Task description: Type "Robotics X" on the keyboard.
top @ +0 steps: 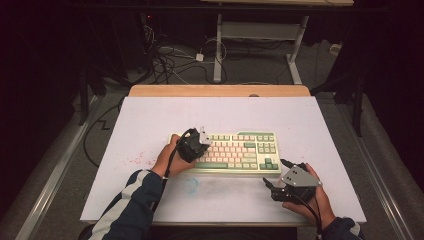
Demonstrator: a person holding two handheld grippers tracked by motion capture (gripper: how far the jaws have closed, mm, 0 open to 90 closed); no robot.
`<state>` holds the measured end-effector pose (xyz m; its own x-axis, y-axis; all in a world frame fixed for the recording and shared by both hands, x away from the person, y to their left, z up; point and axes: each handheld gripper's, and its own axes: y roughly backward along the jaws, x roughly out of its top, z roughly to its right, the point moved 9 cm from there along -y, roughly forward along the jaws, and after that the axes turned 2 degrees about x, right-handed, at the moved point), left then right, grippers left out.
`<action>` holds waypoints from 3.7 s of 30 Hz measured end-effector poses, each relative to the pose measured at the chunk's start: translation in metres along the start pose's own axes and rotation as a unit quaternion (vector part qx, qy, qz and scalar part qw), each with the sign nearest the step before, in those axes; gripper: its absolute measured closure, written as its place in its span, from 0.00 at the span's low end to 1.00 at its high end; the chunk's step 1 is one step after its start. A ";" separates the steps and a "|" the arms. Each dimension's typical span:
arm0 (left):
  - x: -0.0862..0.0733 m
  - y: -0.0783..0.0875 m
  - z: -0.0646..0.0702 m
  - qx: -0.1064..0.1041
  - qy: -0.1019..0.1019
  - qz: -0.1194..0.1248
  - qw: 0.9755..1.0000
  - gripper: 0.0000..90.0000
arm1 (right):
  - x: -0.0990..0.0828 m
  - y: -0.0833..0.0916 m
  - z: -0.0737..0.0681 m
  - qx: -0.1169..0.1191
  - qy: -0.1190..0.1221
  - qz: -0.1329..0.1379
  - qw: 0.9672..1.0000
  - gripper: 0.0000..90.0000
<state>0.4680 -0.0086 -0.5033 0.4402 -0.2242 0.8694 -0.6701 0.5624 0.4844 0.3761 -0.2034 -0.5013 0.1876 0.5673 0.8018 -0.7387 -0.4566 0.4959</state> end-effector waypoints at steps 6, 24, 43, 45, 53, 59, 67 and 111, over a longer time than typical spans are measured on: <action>-0.005 -0.007 -0.003 0.015 -0.011 -0.014 1.000 0.97 | -0.001 -0.001 -0.001 0.002 0.000 -0.005 1.000 0.22; 0.029 0.025 -0.008 0.003 0.018 0.081 0.997 0.58 | -0.001 0.000 0.002 -0.001 -0.006 -0.004 1.000 0.22; 0.034 0.061 -0.009 0.015 -0.007 0.148 0.989 0.20 | -0.002 0.001 0.006 0.001 -0.022 -0.004 1.000 0.22; 0.033 0.066 -0.011 0.016 -0.010 0.152 0.988 0.20 | -0.002 0.002 0.006 0.001 -0.023 -0.004 1.000 0.22; 0.023 0.082 -0.021 0.025 -0.017 0.166 0.986 0.19 | -0.002 0.002 0.007 0.001 -0.026 -0.003 1.000 0.23; 0.014 0.092 -0.033 0.043 -0.025 0.174 0.983 0.19 | -0.002 0.002 0.006 0.004 -0.026 -0.004 1.000 0.24; -0.001 0.103 -0.041 0.049 -0.022 0.175 0.983 0.19 | 0.001 0.003 0.009 0.018 -0.049 0.005 0.999 0.25; -0.071 0.119 -0.057 0.070 0.015 0.105 0.992 0.21 | 0.099 -0.108 -0.033 0.132 0.001 -0.035 0.991 1.00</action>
<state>0.3910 0.1200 -0.5134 0.2980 -0.0880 0.9505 -0.8243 0.4785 0.3027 0.4527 -0.0752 -0.4859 0.2313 0.6050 0.7619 -0.5291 -0.5790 0.6203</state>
